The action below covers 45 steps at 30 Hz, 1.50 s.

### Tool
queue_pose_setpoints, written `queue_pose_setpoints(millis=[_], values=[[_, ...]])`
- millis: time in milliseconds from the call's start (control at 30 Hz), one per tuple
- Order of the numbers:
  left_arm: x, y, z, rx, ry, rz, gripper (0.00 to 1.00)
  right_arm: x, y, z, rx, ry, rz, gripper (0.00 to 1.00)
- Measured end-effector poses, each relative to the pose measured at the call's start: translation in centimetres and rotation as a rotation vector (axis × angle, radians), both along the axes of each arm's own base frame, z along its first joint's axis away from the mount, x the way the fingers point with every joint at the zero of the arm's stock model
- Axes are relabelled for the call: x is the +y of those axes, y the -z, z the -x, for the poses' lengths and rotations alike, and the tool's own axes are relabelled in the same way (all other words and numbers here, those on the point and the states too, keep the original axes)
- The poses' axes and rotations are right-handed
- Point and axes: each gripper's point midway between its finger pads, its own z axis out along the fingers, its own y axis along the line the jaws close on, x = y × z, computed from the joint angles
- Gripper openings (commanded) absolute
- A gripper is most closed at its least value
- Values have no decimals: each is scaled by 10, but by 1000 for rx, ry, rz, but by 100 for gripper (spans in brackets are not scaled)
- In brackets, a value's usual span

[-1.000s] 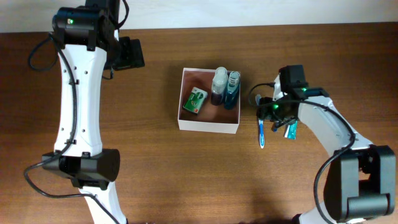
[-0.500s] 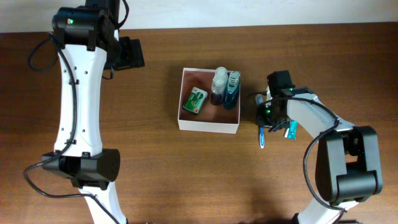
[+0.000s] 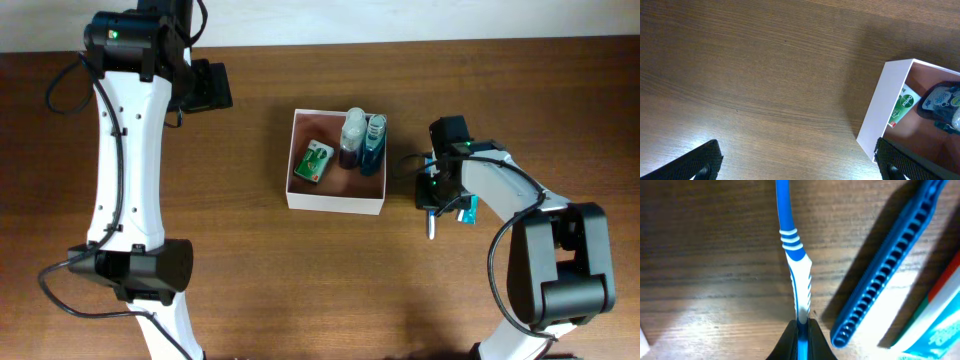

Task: Pack container
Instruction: 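Carry the toothbrush into the box and release it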

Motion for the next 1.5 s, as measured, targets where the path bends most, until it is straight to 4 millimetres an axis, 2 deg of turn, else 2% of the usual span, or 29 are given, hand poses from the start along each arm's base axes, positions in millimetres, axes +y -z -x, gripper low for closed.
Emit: queue_pose_setpoints(millis=[200,233,300,333,367,400,433,467,567,667,767,867,1000,1067,1133,1267,1367,1433,1500], values=[[0,0,0,0,0,0,99,0,0,2,8,0,1,4],[0,0,0,0,0,0,99,0,0,2,7,0,1,14],[0,0,0,0,0,0,99,0,0,-1,-2,8,-2,56],[0,0,0,0,0,0,99,0,-1,-4,-15,2,-2,59],[0,0,0,0,0,0,99,1,-1,-7,-27,3,-3,53],[0,0,0,0,0,0,99,1,-1,-11,-43,-2,-4,40],[0,0,0,0,0,0,99,1,-2,-13,-54,-7,-5,32],[0,0,0,0,0,0,99,2,-2,-16,-64,-5,-7,26],[0,0,0,0,0,0,99,2,0,-19,-71,0,-8,19],[0,0,0,0,0,0,99,1,5,-17,-50,-1,-2,4],[0,0,0,0,0,0,99,2,5,-15,-39,1,-5,4],[0,0,0,0,0,0,99,0,4,-3,12,2,0,4],[0,0,0,0,0,0,99,0,-9,3,61,3,5,4],[0,0,0,0,0,0,100,0,-26,1,62,2,4,4],[0,0,0,0,0,0,99,2,-53,-4,27,1,-7,4],[0,0,0,0,0,0,99,18,-130,-20,-151,-23,-74,4],[0,0,0,0,0,0,99,47,-194,-21,-332,-125,-145,4],[0,0,0,0,0,0,99,72,-222,-15,-420,-240,-178,4],[0,0,0,0,0,0,99,99,-236,-6,-476,-398,-192,4]])
